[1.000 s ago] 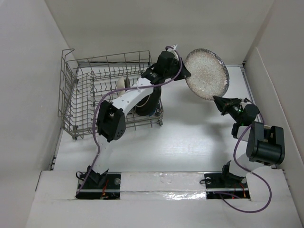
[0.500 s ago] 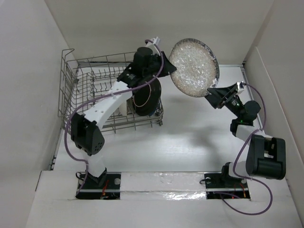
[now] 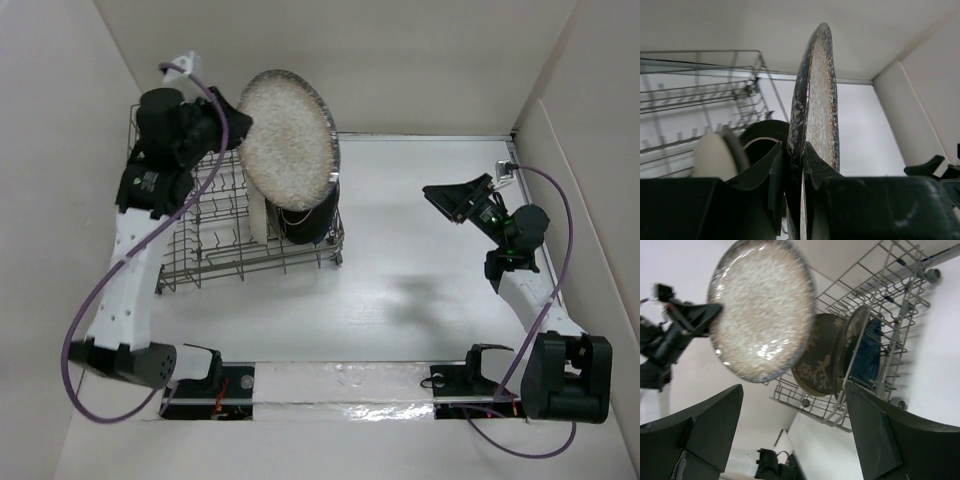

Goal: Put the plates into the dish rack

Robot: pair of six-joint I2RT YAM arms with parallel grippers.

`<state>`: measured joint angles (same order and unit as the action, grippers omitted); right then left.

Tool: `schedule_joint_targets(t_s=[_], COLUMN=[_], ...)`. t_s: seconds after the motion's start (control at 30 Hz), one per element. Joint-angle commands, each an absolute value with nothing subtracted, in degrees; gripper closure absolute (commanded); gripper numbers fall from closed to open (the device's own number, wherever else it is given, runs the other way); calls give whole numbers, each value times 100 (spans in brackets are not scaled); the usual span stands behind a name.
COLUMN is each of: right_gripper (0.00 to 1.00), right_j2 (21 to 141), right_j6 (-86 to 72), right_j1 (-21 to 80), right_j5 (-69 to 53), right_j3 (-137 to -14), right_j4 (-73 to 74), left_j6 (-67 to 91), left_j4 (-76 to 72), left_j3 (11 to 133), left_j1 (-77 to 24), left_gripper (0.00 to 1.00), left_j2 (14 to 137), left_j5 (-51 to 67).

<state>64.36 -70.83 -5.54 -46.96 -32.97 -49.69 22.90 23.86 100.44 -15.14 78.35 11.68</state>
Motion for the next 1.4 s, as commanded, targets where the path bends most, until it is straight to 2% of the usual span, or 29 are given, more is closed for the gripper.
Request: schedule_joint_targets(t_s=[0.0,0.23,0.37,0.67,0.93,1.13,1.37], right_gripper=[12,12,13,13,13,13,13], right_j2=[6381,6680,6583,6442,6539,6539,6469], right_j6=[-6144,-6038,-5915,-5687,-5695,-5687,-5625], right_j1=[-308,-18,35,149,149,202,202], right_j5=[-4368,-4298,-4166,-4069,-4096,-4096,-4069], right_j3=[-3560,-3498,-3463,-3507,-3498,-3498,-3524], right_j4=[-4157,-4254,-4096,-3815,-3867,-3867,-3771], left_j6=[2417,2075,1557,730,185,-404,-747], left_j4=[1397,1854,2179,2514,2321,1697,1617], left_j3=[10205,10160,10117,9968,9448,9211,9325], left_j1=[-977,-738,-738,-870,-1002,-1002,-1055], left_gripper=[100,100,100,100,100,100,100], left_j2=[6602,6056,5880,6117,6284,6617,7031], left_j5=[1037,63,-1122,-2486,-2821,-2373,-1565])
